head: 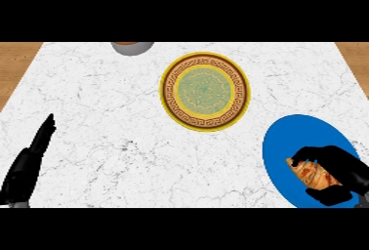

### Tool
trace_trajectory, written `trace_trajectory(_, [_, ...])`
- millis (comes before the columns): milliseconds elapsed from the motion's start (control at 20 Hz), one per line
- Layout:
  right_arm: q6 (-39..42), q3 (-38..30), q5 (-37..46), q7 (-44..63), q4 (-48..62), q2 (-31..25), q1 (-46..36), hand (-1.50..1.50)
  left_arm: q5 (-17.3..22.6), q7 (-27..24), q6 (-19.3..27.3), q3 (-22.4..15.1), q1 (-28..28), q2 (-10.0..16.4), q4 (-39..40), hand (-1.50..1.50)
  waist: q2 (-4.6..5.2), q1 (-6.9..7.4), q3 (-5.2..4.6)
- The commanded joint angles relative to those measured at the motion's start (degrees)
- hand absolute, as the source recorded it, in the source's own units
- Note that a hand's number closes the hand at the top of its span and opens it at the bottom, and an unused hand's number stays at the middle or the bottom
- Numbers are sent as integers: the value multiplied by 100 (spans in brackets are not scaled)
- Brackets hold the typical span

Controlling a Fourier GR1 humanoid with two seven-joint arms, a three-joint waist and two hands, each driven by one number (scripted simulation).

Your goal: Pick the croissant from the plate and place it in the plate

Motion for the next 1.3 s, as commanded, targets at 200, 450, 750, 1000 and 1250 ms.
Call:
trace_trajectory(200, [-208, -322, 289, -567, 1484, -28, -1204, 150, -365, -104, 131, -181, 207, -392, -210, 0, 21, 93, 11])
trace_trajectory(450, [-119, -918, 314, -342, 2941, -596, -2863, 150, -225, 27, -198, -291, -436, -238, -125, 0, 265, 704, 49])
trace_trajectory(750, [-1124, -1257, 499, -707, 4082, -846, -3672, 150, -265, -8, -158, -282, -439, -265, -26, 0, 278, 716, 58])
trace_trajectory(1000, [-1907, -1660, 309, -1130, 4721, -774, -4350, 150, -242, 110, -218, -278, -449, -245, -75, 0, 215, 602, 47])
trace_trajectory(1250, [-2352, -2071, -49, -2100, 5030, -978, -4836, 150, -188, 31, -191, -167, -272, -241, -67, 0, 162, 482, 38])
